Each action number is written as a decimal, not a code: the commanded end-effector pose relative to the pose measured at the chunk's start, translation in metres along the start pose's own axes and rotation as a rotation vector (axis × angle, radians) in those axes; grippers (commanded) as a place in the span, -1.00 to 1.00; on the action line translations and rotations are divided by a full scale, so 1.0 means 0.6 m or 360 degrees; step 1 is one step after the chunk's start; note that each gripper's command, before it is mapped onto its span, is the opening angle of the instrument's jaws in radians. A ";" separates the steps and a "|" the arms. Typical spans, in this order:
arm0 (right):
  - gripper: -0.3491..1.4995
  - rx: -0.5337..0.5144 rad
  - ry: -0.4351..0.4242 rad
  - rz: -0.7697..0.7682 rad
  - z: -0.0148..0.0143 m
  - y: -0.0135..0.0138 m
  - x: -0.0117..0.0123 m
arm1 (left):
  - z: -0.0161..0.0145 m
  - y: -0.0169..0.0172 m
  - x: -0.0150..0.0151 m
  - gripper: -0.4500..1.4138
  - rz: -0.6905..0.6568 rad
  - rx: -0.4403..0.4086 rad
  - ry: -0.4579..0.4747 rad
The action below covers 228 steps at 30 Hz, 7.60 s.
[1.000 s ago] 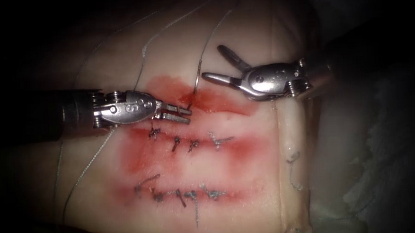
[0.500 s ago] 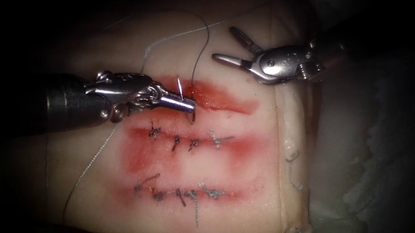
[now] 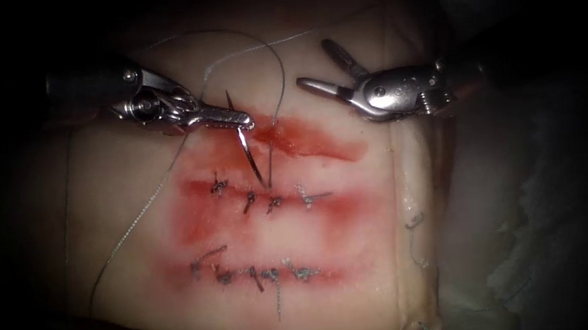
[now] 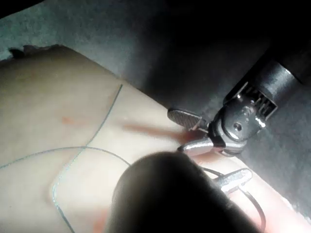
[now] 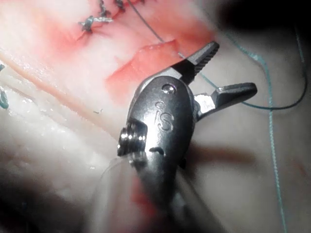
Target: Wound Closure
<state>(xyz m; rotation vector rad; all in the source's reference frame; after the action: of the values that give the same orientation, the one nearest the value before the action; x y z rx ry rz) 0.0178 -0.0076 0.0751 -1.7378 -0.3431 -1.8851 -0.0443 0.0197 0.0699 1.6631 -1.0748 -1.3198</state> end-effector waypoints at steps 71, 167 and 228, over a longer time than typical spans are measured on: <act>0.34 0.0216 0.0060 0.1716 -0.0169 -0.0102 -0.0241 | 0.0271 0.0106 0.0231 0.01 0.0192 -0.0628 0.0382; 0.22 -0.1134 0.0558 0.0622 -0.0227 0.0031 -0.0072 | 0.0067 0.0089 0.0018 -1.00 -0.0091 -0.0024 -0.0101; -1.00 -0.1601 0.1136 0.0526 -0.0136 0.0103 -0.0087 | 0.0083 0.0101 0.0013 0.46 -0.0086 -0.0028 -0.0066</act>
<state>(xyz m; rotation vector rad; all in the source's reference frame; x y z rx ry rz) 0.0139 -0.0155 0.0675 -1.3028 1.2253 -2.3770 -0.0494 0.0158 0.0740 1.6904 -1.0290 -1.3701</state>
